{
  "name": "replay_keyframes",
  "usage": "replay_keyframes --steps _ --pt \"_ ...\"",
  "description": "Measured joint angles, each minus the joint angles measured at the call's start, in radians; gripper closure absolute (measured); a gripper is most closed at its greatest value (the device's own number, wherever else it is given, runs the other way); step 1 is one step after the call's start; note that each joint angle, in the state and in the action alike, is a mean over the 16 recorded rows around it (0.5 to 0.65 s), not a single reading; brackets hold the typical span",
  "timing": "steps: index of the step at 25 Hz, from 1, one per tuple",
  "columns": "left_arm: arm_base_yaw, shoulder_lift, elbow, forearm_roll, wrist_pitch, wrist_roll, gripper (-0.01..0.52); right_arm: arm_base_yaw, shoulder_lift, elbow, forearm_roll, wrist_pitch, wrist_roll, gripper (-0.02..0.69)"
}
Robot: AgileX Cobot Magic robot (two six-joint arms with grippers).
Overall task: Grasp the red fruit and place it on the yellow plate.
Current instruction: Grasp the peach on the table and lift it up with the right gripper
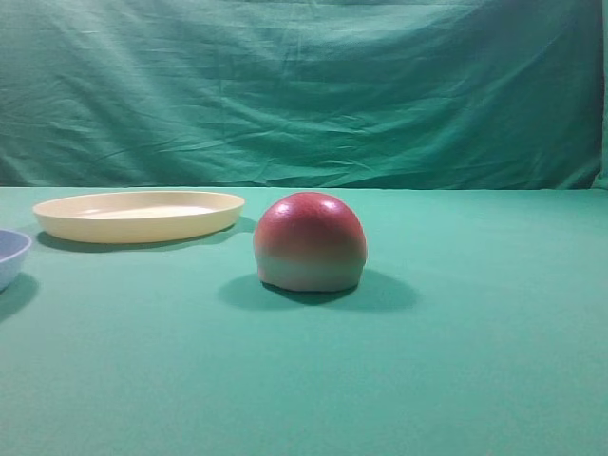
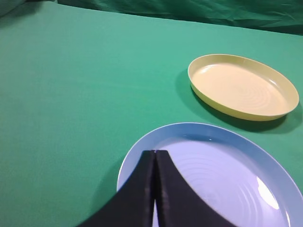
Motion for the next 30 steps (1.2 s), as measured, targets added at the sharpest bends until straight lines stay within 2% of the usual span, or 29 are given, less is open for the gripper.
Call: replay_keyframes --steps 13,24,30 --pt "0.000 0.000 0.000 0.000 0.000 0.000 0.514 0.000 0.000 0.000 0.004 -0.016 0.001 0.665" --pt "0.000 0.000 0.000 0.000 0.000 0.000 0.514 0.006 0.005 -0.019 0.071 -0.287 0.055 0.665" --pt "0.000 0.000 0.000 0.000 0.000 0.000 0.514 0.034 0.084 -0.127 0.094 -0.335 0.071 0.665"
